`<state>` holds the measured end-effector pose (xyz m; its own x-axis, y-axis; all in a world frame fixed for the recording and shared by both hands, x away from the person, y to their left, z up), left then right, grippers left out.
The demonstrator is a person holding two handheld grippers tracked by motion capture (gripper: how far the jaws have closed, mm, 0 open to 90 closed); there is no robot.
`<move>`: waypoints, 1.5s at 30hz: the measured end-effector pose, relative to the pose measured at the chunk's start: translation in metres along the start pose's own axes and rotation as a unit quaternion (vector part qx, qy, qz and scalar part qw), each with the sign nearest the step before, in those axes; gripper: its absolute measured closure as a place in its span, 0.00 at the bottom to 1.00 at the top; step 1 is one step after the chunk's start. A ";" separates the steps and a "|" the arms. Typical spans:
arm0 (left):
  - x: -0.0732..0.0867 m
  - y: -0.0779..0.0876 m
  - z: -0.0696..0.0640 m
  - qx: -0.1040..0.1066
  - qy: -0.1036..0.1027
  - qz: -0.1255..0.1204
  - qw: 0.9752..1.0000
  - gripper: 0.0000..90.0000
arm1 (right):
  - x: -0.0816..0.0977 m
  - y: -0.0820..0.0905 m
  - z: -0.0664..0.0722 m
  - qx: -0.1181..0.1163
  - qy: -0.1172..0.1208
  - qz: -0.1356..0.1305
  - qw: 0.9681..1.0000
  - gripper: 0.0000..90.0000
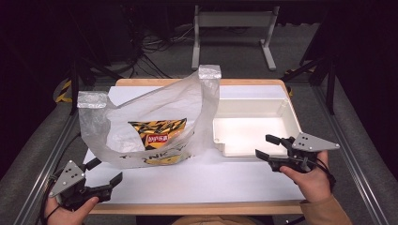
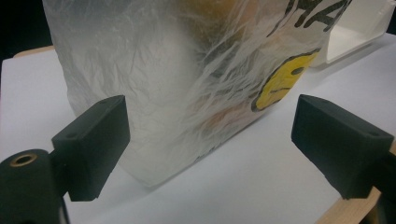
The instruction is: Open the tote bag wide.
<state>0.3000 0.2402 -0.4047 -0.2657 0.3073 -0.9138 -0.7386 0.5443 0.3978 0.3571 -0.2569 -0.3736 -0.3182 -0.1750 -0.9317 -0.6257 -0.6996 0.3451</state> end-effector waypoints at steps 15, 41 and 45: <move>-0.012 0.008 -0.001 -0.001 -0.013 -0.019 1.000 0.08 | -0.004 0.001 0.002 -0.003 -0.002 -0.006 1.000 0.35; -0.059 -0.001 0.003 0.018 -0.045 -0.069 0.996 0.06 | -0.002 -0.010 0.012 -0.011 0.005 0.004 1.000 0.32; -0.063 -0.003 0.005 0.028 -0.042 -0.077 0.996 0.13 | -0.002 -0.011 0.014 -0.016 0.006 0.004 1.000 0.32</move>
<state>0.3223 0.2233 -0.3477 -0.0987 0.2796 -0.9550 -0.7307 0.6311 0.2603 0.3549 -0.2387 -0.3737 -0.3142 -0.1902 -0.9301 -0.6003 -0.7192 0.3498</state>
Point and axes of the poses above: each handheld gripper's, and its own axes: y roughly backward along the jaws, x roughly out of its underside, z roughly to its left, the point moved 6 cm from there along -y, roughly forward along the jaws, and after that the axes turned 7 degrees about -y, right-handed, at the moved point
